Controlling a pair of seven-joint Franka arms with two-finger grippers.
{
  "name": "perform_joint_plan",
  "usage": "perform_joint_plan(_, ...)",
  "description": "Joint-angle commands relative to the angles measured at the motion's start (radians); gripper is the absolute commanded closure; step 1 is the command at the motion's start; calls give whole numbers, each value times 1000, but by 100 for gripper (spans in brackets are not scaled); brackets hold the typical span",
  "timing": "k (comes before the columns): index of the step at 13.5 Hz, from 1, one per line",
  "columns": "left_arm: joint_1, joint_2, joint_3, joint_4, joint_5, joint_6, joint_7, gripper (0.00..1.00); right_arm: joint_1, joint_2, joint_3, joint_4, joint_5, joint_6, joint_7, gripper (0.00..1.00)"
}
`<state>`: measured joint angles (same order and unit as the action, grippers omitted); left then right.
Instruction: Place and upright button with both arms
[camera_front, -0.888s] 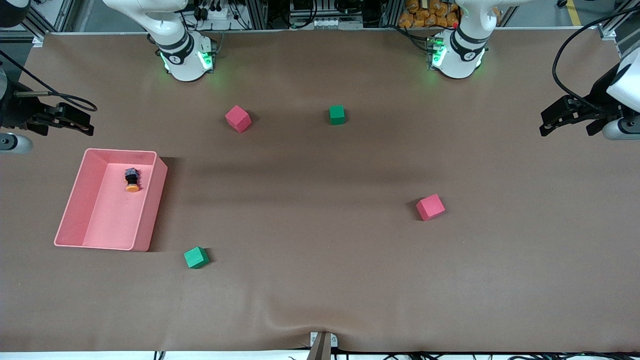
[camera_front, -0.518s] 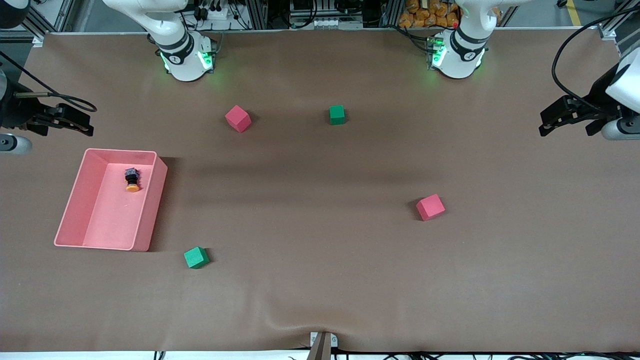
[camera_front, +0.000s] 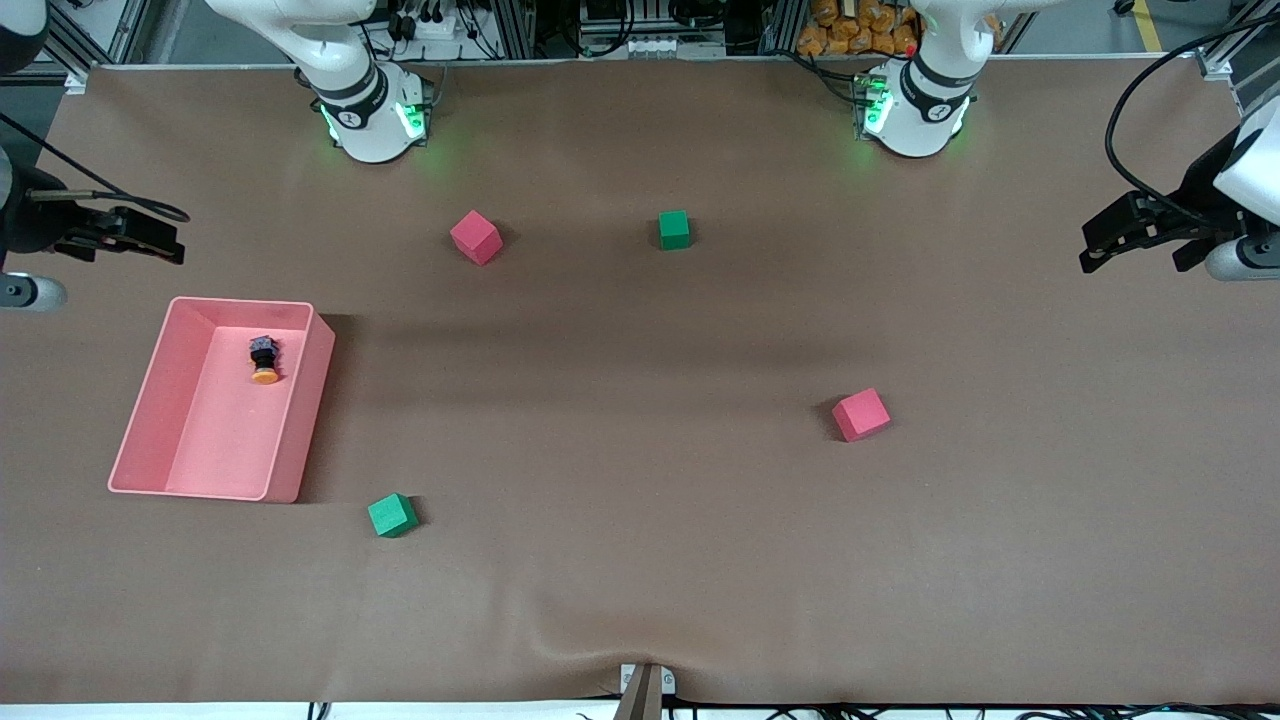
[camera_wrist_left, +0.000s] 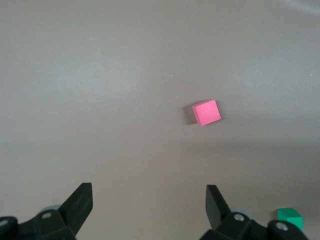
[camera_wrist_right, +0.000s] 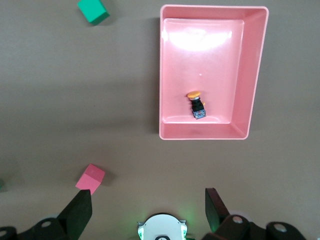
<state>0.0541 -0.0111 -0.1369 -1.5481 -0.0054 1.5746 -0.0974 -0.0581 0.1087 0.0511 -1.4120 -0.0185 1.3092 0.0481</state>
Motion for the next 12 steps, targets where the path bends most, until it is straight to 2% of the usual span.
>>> perform_joint_plan(1,7,2,-1,2,-18,-2,19,0,-42,9,7,-36,-6,5,-2,0)
perform_joint_plan(4,7,2,-1,3,-18,-7,21,0,-28,78,7,-42,-17,68,-2,0)
perform_joint_plan(6,7,2,-1,0,-18,-8,21,0,-66,124,6,-60,-21,87,-14,0)
perform_joint_plan(7,7,2,-1,3,-18,-8,21,0,-92,138,7,-100,-27,138,-37,0)
perform_joint_plan(10,7,5,-1,0,-18,-8,21,0,-153,132,7,-312,-29,399,-161,0)
perform_joint_plan(12,7,5,-1,3,-15,-8,22,0,-184,135,7,-375,-29,484,-206,0)
